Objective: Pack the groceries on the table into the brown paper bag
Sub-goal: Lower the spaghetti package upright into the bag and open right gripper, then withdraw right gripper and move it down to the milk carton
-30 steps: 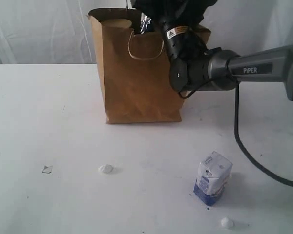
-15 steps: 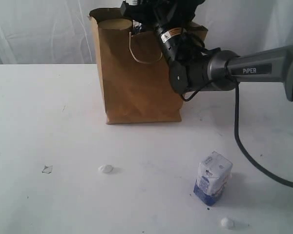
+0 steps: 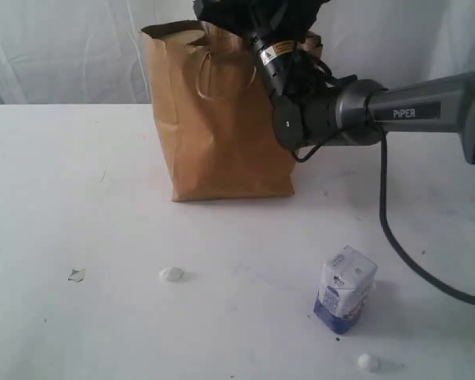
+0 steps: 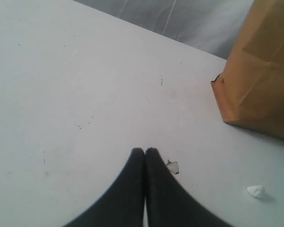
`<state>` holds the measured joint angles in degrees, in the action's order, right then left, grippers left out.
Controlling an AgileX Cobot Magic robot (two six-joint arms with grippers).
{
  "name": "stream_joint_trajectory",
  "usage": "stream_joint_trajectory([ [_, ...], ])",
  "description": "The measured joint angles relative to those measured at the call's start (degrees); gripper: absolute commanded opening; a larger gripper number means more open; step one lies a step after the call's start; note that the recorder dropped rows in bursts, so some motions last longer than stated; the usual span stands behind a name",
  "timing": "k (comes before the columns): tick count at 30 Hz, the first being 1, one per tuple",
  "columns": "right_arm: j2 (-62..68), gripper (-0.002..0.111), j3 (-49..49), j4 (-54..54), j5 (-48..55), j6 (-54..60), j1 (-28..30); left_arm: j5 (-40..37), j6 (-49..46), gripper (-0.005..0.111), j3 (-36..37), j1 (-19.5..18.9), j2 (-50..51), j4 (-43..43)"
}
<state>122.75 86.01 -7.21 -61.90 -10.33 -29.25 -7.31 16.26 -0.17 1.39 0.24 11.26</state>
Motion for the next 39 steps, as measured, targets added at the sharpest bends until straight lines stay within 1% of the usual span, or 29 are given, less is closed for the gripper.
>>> stream_joint_trajectory([
  [10,0.00,0.043,0.00,0.65,-4.48,-0.50,0.00,0.00,0.00,0.000,0.00,0.00,0.00,0.00],
  [13,0.00,0.043,0.00,3.58,-6.62,-1.22,0.00,0.00,0.00,0.000,0.00,0.00,0.00,0.00],
  [17,-0.40,0.043,-0.57,9.64,-7.04,-1.26,0.00,0.00,0.00,0.000,0.00,0.00,0.00,0.00],
  [21,-2.26,0.043,-2.25,11.99,-7.04,-0.91,-0.12,0.00,0.00,0.000,0.00,0.00,0.00,0.00],
  [23,-3.70,0.043,-2.96,11.99,-7.04,1.29,-0.12,0.00,0.00,0.000,0.00,0.00,0.00,0.00],
  [27,-7.43,0.043,-3.35,12.11,-6.22,9.43,-0.12,0.00,0.00,0.000,0.00,0.00,0.00,0.00],
  [29,-10.52,0.043,-3.82,12.11,-1.02,14.75,-0.12,0.00,0.00,0.000,0.00,0.00,0.00,0.00],
  [31,-13.93,0.043,-4.90,12.24,7.65,23.25,-0.12,0.00,0.00,0.000,0.00,0.00,0.00,0.00],
  [33,-17.84,0.043,-6.01,12.14,20.70,30.28,-0.12,0.00,0.00,0.000,0.00,0.00,0.00,0.00],
  [34,-19.49,0.043,-6.38,12.12,26.50,31.91,-0.12,0.00,0.00,0.000,0.00,0.00,0.00,0.00],
  [37,-25.72,0.043,-6.81,11.18,47.60,34.55,-0.12,0.00,0.00,0.000,0.00,0.00,0.00,0.00],
  [39,-30.37,0.043,-7.02,10.65,58.26,35.25,0.13,0.00,0.00,0.000,0.00,0.00,0.00,0.00],
])
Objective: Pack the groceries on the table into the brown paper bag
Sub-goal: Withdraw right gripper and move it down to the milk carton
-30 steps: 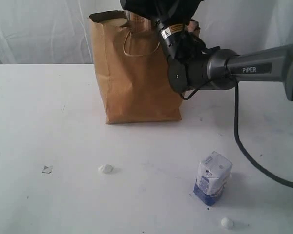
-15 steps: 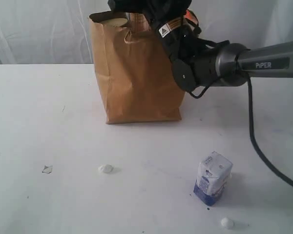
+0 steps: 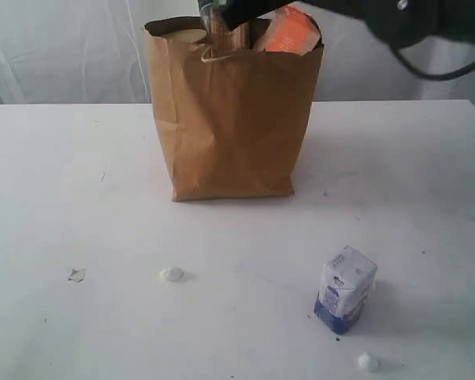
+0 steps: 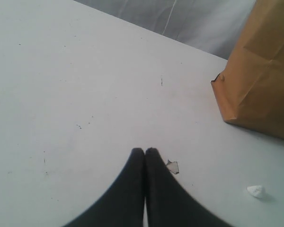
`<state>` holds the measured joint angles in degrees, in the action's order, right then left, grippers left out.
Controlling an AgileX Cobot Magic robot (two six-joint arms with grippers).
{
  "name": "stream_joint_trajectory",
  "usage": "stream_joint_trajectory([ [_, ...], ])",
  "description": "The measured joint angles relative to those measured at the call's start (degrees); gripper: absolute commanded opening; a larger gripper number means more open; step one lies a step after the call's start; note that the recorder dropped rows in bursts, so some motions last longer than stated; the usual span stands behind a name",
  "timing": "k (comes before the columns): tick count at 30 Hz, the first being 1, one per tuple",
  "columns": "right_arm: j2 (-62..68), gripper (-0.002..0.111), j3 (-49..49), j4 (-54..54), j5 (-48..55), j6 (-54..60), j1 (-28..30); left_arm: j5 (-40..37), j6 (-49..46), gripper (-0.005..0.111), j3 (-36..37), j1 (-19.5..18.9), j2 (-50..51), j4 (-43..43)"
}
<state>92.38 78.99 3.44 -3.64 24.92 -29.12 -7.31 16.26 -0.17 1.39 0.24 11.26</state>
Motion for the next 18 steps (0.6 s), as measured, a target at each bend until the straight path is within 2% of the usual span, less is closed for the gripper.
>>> stream_joint_trajectory([
  [7,-10.32,0.043,0.00,3.20,28.91,0.76,3.18,0.00,0.00,0.000,0.00,0.00,0.00,0.00],
  [13,-12.84,0.043,-0.84,3.87,57.56,0.66,9.64,0.00,0.00,0.000,0.00,0.00,0.00,0.00],
  [18,-12.93,0.043,-5.01,1.89,70.87,0.54,12.13,0.00,0.00,0.000,0.00,0.00,0.00,0.00],
])
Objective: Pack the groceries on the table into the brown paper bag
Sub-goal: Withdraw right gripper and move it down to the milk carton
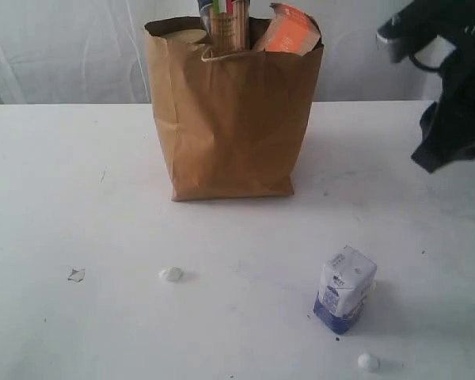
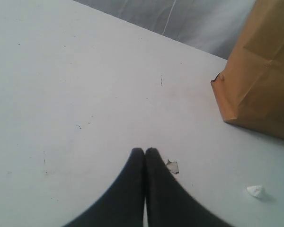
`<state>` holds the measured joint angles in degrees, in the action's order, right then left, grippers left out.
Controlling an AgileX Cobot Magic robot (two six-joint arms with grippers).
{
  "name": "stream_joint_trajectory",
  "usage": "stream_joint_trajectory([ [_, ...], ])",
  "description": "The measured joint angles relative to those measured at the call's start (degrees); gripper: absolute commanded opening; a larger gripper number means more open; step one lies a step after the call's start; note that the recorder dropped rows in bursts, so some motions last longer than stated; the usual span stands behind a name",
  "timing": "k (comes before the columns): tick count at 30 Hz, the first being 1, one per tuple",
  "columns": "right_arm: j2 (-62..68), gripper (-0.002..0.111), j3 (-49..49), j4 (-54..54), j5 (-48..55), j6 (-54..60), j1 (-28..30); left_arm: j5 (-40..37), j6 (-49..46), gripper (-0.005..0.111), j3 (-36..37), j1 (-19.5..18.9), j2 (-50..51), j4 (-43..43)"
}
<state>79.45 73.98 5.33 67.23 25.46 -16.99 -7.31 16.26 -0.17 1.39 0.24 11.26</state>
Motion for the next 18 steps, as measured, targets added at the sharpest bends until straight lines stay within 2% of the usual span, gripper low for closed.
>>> stream_joint_trajectory([
  [9,0.00,0.043,-8.17,-20.63,2.34,0.00,0.09,0.00,0.00,0.000,0.00,0.00,0.00,0.00],
  [15,-0.04,0.044,-13.65,-22.67,1.08,0.00,0.09,0.00,0.00,0.000,0.00,0.00,0.00,-0.10],
  [18,-0.04,0.054,-15.95,-23.04,-3.16,0.67,0.09,0.00,0.00,0.000,0.00,0.00,0.00,-0.04],
])
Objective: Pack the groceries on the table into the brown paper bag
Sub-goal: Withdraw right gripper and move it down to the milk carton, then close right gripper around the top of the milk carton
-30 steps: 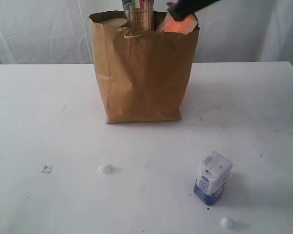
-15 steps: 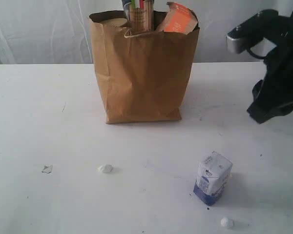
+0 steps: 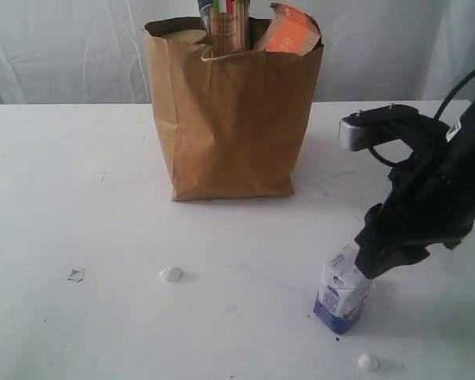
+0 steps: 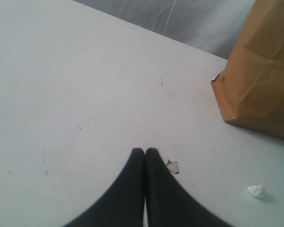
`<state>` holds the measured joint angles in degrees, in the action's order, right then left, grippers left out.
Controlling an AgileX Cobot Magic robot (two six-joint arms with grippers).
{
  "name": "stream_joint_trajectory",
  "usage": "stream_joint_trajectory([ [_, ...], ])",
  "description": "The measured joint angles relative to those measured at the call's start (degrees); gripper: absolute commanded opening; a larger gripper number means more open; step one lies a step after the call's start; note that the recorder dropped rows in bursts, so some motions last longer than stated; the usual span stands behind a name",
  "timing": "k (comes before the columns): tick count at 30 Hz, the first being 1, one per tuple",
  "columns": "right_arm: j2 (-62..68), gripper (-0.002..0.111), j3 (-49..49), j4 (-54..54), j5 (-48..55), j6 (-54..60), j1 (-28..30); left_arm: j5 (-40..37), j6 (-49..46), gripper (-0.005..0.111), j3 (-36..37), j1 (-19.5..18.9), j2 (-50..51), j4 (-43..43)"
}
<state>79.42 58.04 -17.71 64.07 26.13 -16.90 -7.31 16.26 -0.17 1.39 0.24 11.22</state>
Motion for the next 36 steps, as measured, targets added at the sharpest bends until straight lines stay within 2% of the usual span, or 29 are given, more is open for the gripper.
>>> stream_joint_trajectory([
  [2,0.42,0.063,-0.90,0.06,-1.14,1.45,0.00,0.00,0.00,0.000,0.00,0.00,0.00,0.00],
  [5,1.24,0.070,-1.32,0.06,-2.41,3.39,0.00,0.00,0.00,0.000,0.00,0.00,0.00,0.00],
  [11,2.95,0.070,-1.40,-0.21,-10.63,4.94,0.00,0.00,0.00,0.000,0.00,0.00,0.00,-0.09],
  [18,10.04,0.067,-1.40,-7.98,-11.12,13.11,0.00,0.00,0.00,0.000,0.00,0.00,0.00,-0.09],
  [20,10.91,0.062,-1.40,-7.98,-11.01,13.88,0.00,0.00,0.00,0.000,0.00,0.00,0.00,-0.09],
  [23,11.01,0.050,-1.40,-7.98,-10.78,15.63,0.00,0.00,0.00,0.000,0.00,0.00,0.00,-0.09],
  [24,11.12,0.049,-1.40,-7.98,-10.70,17.17,0.00,0.00,0.00,0.000,0.00,0.00,0.00,-0.09],
  [31,12.07,0.049,-1.30,-9.25,-9.94,19.66,0.00,0.00,0.00,0.000,0.00,0.00,0.00,-0.09],
  [36,13.64,0.059,-0.99,-9.91,-9.63,20.08,0.00,0.00,0.00,0.000,0.00,0.00,0.00,-0.09],
])
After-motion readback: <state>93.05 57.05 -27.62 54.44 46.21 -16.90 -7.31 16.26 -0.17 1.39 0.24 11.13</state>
